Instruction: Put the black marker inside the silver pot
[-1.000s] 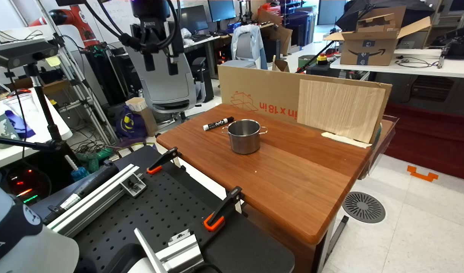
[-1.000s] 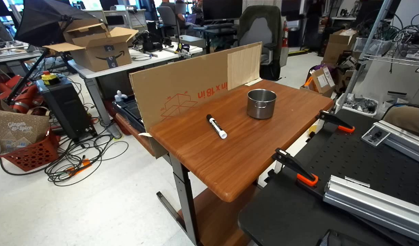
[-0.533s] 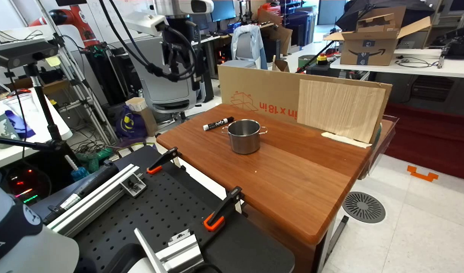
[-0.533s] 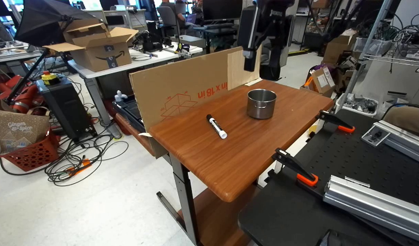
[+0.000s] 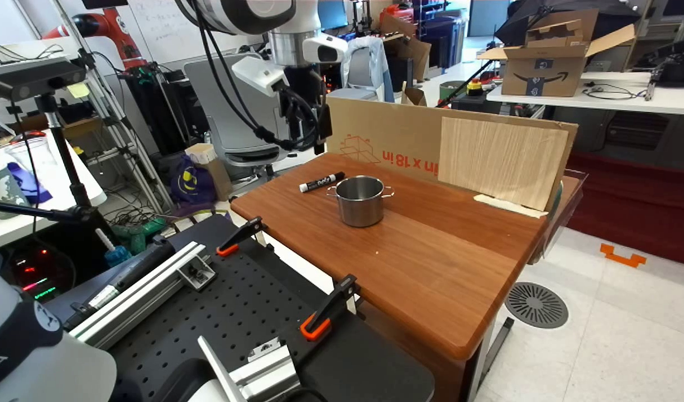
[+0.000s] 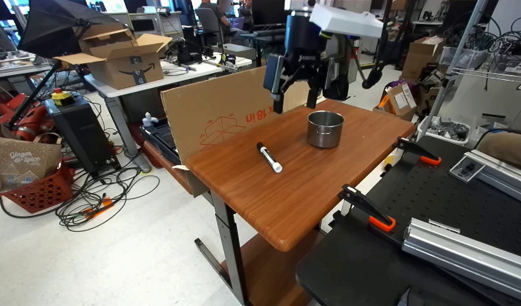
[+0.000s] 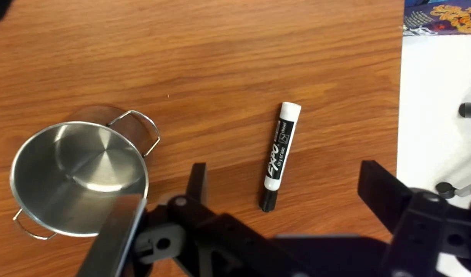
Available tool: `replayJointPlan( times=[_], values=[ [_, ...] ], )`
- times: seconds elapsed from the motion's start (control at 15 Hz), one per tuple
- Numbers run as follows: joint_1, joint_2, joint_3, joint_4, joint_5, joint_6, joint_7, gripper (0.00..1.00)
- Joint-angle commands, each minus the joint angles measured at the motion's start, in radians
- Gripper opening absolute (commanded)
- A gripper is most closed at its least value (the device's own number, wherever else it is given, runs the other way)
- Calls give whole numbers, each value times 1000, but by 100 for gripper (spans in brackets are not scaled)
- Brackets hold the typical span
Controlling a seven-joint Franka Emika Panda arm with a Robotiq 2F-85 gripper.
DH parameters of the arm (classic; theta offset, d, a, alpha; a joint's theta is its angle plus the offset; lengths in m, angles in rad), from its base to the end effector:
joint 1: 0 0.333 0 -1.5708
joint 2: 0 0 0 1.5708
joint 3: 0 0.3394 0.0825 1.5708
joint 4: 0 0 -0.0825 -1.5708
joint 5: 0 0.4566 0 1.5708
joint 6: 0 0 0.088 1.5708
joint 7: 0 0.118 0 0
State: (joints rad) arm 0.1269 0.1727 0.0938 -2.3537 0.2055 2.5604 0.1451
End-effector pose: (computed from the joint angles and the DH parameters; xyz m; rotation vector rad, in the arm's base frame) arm 0.5489 0.1225 0.2133 -3.0026 0.1444 -0.0133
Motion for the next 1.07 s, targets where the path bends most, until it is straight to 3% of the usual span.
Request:
replayJointPlan(
  times=[0.0,0.47,1.0],
  values=[
    [2,114,-3,78,-16,42,58,100],
    [43,293,-33,200,-60,60,158,100],
    [110,382,-74,295,-90,72,279,100]
  ],
)
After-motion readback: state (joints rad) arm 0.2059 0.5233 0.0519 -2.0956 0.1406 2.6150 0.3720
